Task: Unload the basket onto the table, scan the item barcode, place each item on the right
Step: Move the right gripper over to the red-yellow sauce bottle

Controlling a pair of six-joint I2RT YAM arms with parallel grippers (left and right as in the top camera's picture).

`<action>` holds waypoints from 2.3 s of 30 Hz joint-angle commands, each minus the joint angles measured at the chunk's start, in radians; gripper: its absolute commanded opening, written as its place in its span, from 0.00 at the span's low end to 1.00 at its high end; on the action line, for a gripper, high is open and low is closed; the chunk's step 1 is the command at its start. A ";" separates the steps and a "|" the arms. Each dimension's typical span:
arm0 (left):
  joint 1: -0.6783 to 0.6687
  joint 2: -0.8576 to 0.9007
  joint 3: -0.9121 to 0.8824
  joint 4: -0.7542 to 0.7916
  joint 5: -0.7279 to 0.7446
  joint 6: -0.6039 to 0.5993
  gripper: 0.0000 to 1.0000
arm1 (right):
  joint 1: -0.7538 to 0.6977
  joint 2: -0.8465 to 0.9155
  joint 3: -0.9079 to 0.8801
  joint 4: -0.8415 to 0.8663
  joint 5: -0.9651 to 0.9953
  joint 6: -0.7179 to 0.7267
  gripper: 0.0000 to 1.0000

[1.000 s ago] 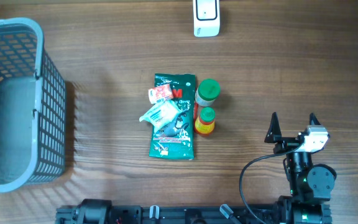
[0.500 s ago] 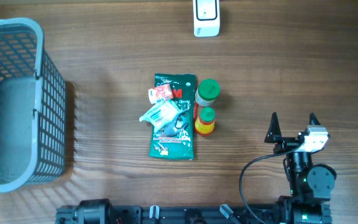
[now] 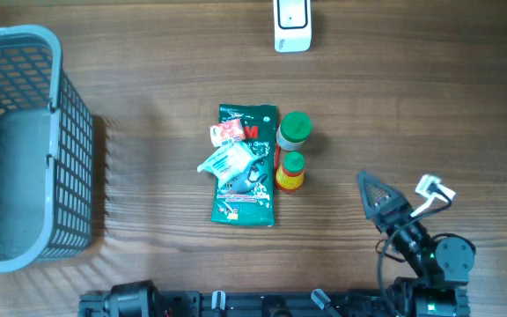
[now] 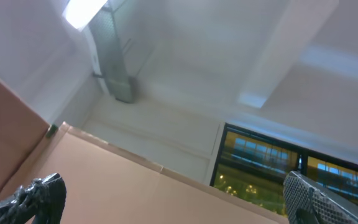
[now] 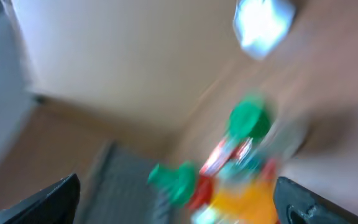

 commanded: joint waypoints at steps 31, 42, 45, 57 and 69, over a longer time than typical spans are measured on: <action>0.031 -0.003 0.001 -0.042 0.005 -0.059 1.00 | 0.006 0.857 1.256 -1.287 0.244 -0.168 1.00; 0.036 -0.003 0.001 -0.050 0.005 -0.059 1.00 | 0.024 1.183 1.314 -1.313 0.010 -0.145 0.99; 0.037 -0.003 0.001 -0.054 0.005 -0.059 1.00 | 0.080 1.243 1.314 -1.313 0.038 -0.088 0.96; 0.037 -0.003 0.001 -0.081 0.005 -0.059 1.00 | 0.419 1.434 1.400 -1.234 0.299 0.312 0.94; 0.042 -0.003 0.001 -0.092 0.005 -0.059 1.00 | 0.566 1.703 1.561 -1.292 0.431 0.418 0.94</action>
